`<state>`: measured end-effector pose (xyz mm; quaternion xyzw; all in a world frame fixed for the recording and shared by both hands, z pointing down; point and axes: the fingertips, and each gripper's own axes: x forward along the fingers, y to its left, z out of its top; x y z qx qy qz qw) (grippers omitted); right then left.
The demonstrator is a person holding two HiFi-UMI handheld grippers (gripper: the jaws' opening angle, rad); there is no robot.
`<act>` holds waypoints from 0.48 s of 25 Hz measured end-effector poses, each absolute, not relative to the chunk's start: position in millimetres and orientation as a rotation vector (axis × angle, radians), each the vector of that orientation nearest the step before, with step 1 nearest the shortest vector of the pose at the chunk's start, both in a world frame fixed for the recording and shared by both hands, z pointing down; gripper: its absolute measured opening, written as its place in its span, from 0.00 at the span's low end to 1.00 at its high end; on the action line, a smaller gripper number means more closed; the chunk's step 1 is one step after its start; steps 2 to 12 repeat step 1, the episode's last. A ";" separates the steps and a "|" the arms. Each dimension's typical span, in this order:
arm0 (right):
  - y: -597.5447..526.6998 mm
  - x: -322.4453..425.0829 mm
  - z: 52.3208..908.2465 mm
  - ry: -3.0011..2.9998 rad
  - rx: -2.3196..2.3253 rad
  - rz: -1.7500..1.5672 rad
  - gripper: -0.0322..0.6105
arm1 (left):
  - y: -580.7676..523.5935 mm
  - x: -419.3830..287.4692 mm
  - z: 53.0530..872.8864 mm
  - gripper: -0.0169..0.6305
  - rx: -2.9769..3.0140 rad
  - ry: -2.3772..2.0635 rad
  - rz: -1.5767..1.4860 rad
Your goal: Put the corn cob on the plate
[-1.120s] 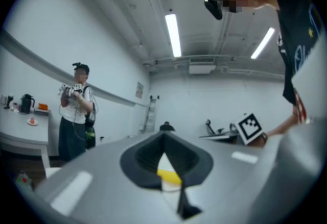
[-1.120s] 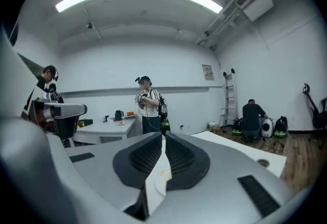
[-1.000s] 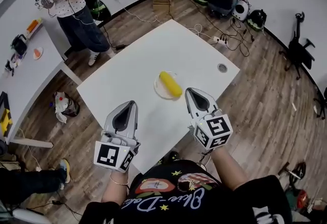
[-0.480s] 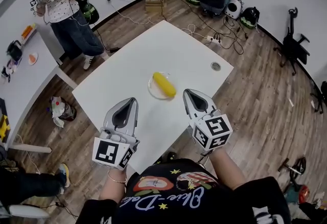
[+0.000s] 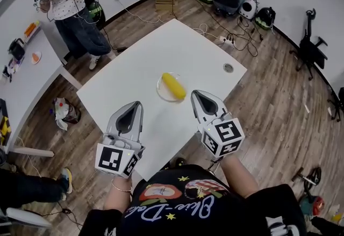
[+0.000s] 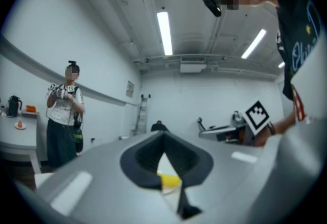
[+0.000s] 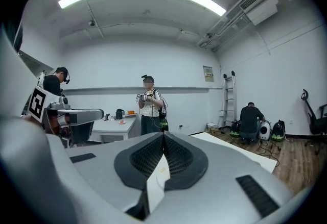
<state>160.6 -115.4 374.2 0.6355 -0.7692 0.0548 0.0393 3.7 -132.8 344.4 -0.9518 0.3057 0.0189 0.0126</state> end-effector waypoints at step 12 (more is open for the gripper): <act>-115.4 161.1 373.4 -2.357 1.944 0.161 0.07 | -132.6 4.1 343.9 0.01 -2.964 0.955 0.058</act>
